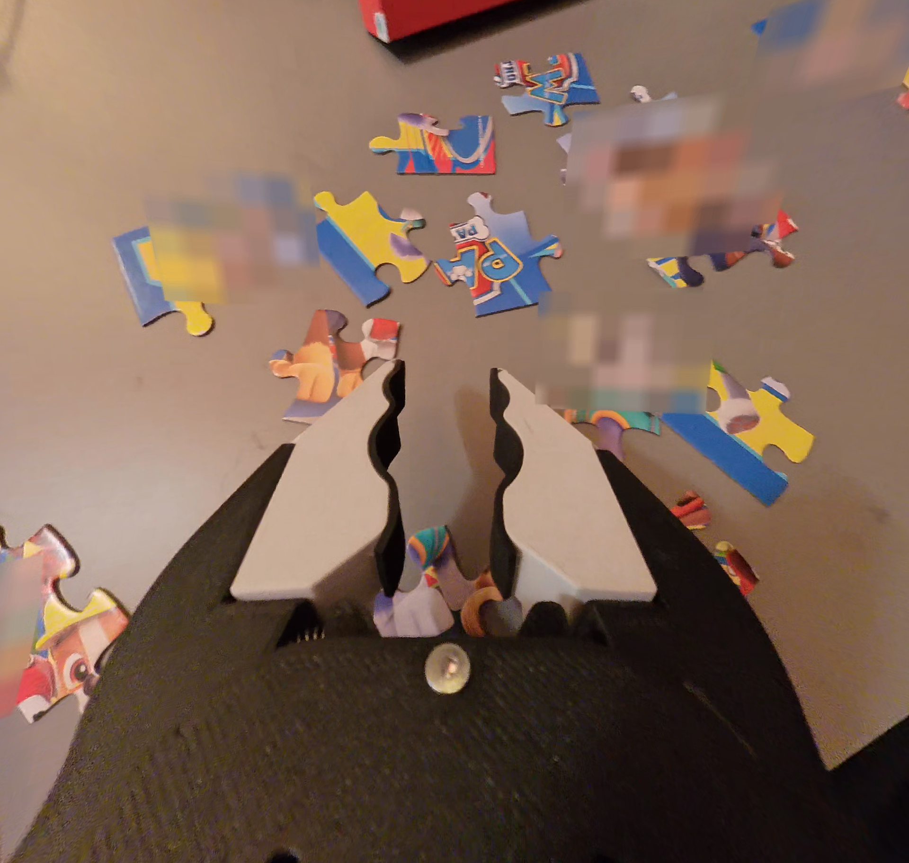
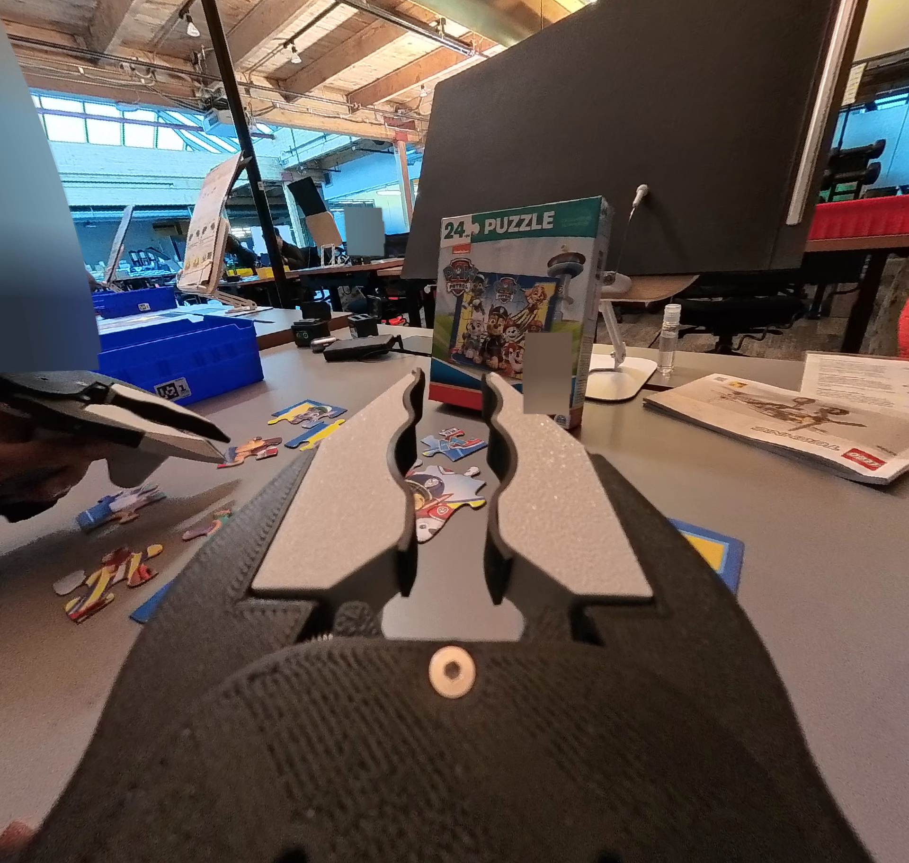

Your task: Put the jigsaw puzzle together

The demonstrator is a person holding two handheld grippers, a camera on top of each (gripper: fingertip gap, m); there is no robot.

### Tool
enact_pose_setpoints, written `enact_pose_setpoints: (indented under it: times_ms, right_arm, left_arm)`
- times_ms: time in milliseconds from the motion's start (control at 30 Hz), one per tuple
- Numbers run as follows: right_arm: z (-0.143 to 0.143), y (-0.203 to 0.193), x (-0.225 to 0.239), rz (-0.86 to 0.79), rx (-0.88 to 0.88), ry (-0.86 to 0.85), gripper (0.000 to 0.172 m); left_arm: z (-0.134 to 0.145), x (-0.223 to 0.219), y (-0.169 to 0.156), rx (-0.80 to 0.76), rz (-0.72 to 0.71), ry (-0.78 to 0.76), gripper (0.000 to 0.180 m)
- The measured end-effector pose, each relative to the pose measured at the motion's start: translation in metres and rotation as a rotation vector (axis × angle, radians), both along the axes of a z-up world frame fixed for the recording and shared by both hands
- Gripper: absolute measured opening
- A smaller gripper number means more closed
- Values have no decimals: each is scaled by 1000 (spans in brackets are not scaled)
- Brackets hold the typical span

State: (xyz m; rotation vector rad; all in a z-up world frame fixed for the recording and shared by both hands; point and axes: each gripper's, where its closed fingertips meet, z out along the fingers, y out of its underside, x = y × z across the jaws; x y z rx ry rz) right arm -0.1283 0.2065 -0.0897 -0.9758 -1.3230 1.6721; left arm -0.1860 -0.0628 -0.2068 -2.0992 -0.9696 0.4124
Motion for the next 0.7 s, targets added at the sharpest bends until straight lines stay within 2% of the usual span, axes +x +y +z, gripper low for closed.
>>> enact_pose_setpoints:
  times_ms: [233, 500, 700]
  right_arm:
    - [0, 1, 1, 7, -23, -1, 21]
    - [-1, 0, -1, 5, -13, -8, 21]
    - [-1, 1, -1, 8, -23, -10, 21]
  left_arm:
    - [-13, -19, -36, -30, 135, -39, 60]
    - [-28, -25, -39, -69, 144, -55, 65]
    - [-30, -28, -40, -38, 153, -78, 66]
